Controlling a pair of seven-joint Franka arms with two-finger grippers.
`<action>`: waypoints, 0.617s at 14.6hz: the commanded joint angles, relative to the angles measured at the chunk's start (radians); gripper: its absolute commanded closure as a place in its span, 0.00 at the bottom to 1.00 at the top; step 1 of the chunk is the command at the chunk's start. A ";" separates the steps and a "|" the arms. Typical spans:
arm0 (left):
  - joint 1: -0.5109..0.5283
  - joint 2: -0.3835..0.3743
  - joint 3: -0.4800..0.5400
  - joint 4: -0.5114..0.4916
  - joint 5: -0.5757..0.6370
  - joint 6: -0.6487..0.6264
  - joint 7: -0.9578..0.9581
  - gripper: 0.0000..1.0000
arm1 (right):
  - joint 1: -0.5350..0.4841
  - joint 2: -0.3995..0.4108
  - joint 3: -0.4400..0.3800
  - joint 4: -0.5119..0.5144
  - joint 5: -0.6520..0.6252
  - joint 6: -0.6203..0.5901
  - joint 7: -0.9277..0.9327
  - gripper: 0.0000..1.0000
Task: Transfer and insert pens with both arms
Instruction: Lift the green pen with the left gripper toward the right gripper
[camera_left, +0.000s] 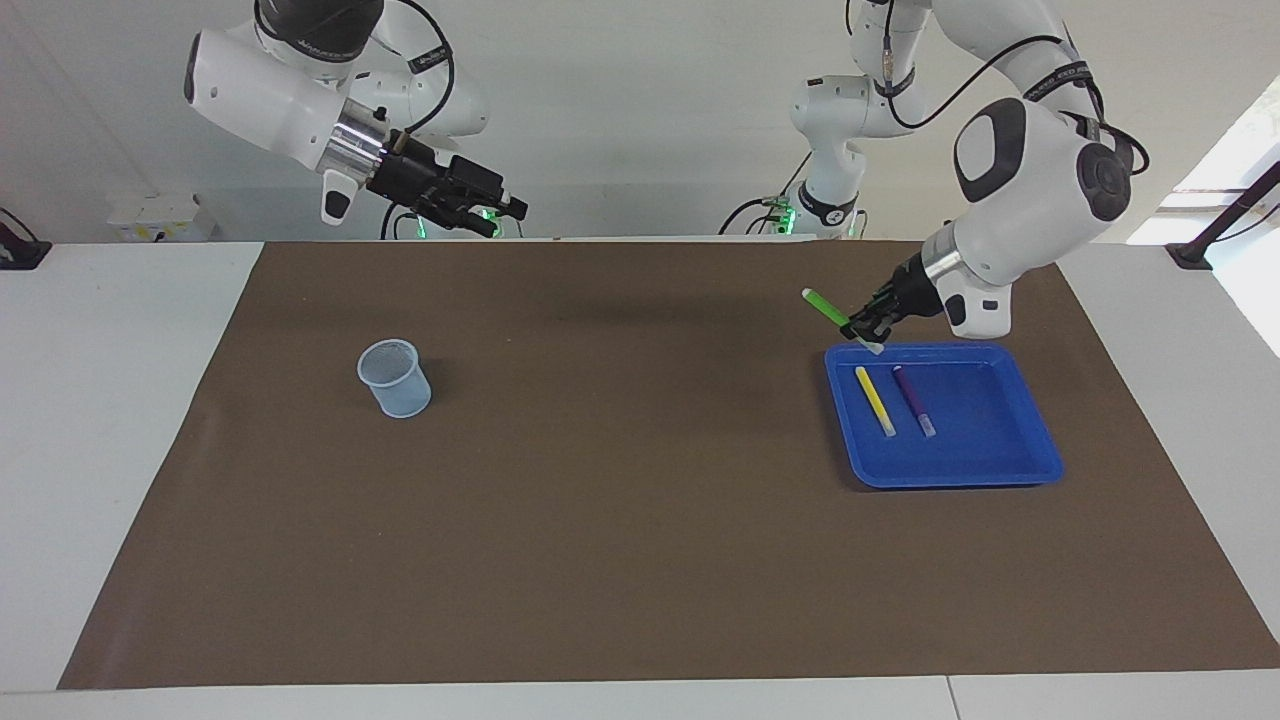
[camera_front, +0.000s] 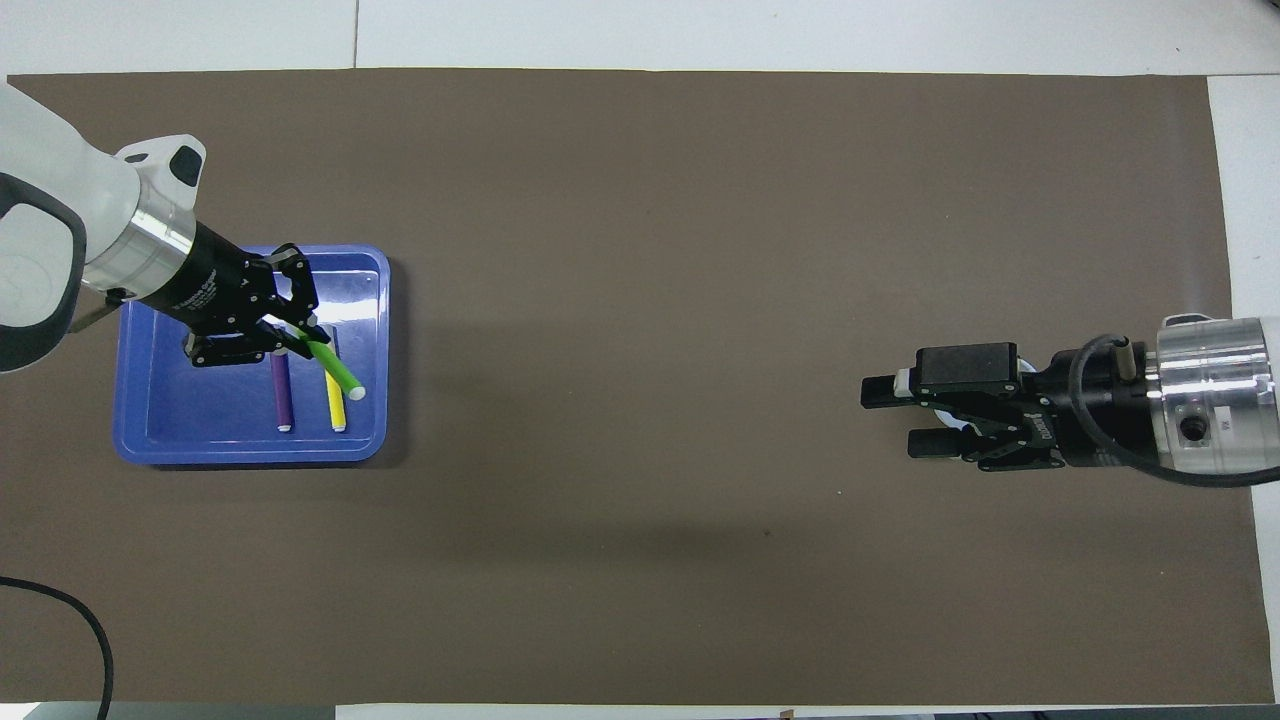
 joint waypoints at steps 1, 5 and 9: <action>-0.094 -0.059 0.014 -0.041 -0.108 0.007 -0.262 1.00 | 0.001 -0.019 0.016 -0.021 0.027 0.028 0.022 0.00; -0.214 -0.085 0.014 -0.092 -0.258 0.123 -0.478 1.00 | 0.001 -0.017 0.071 -0.016 0.029 0.077 0.045 0.00; -0.336 -0.139 0.012 -0.201 -0.323 0.330 -0.646 1.00 | 0.001 -0.004 0.125 0.018 0.029 0.133 0.138 0.00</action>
